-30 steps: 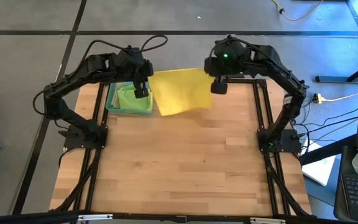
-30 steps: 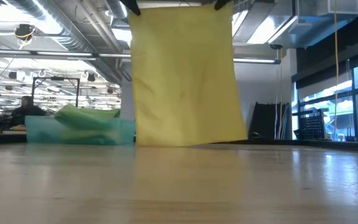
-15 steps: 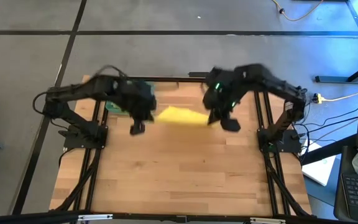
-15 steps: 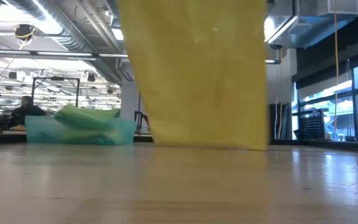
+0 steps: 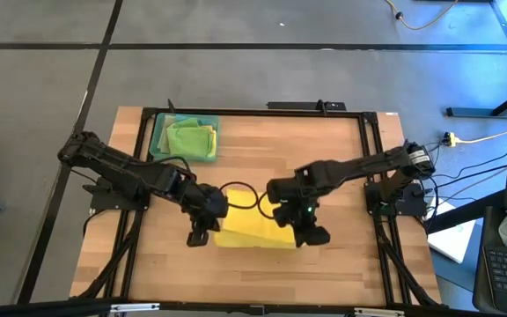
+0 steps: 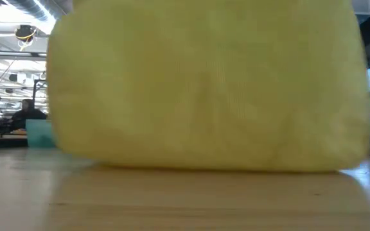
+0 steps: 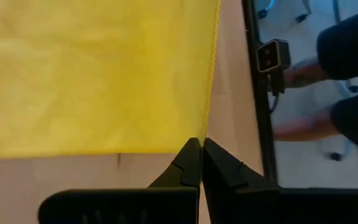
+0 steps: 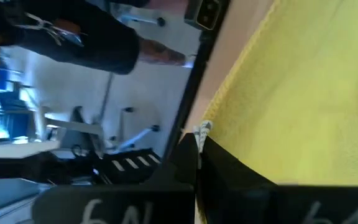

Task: Fold microfiber towels
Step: Fold the yellow microfiber cloth

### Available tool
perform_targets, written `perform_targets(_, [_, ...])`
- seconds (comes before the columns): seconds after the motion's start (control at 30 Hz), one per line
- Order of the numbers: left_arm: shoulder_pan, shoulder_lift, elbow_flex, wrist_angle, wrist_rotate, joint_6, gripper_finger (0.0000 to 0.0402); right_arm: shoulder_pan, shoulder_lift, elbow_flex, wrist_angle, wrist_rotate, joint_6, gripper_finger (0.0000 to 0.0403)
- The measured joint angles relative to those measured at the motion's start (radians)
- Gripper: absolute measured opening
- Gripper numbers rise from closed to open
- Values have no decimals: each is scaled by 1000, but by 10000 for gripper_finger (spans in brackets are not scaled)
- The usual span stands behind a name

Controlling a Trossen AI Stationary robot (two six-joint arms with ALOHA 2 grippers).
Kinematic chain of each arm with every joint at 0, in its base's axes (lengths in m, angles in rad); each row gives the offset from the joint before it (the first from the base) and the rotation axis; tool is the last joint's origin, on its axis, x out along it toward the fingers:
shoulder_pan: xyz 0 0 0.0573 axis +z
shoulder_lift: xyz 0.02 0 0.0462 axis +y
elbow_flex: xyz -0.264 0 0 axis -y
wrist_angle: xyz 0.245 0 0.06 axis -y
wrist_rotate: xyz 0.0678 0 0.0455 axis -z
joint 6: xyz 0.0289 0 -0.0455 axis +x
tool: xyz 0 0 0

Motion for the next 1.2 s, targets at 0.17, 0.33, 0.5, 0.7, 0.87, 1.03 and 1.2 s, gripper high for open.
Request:
perform_targets(0.17, [22,0,-16,12,-120,77,0,-2,0,-53,54,13,12,8])
perform_targets(0.33, [87,-2,-64,59,-152,168,0,-65,-1,-60,-2,75,-52,9])
perform_targets(0.5, [142,-2,-109,89,-151,211,0,-125,-1,-60,-103,220,-150,9])
perform_targets(0.7, [189,-2,-209,174,-148,241,0,-166,-2,-130,-14,291,-136,9])
perform_targets(0.87, [213,-2,-287,271,-148,235,0,-181,-2,-276,75,301,-133,9])
perform_targets(1.03, [216,-1,-347,409,-149,235,0,-192,-2,-387,169,303,-129,9])
perform_targets(1.2, [223,23,-364,432,-202,234,0,-213,-2,-437,239,321,-126,9])
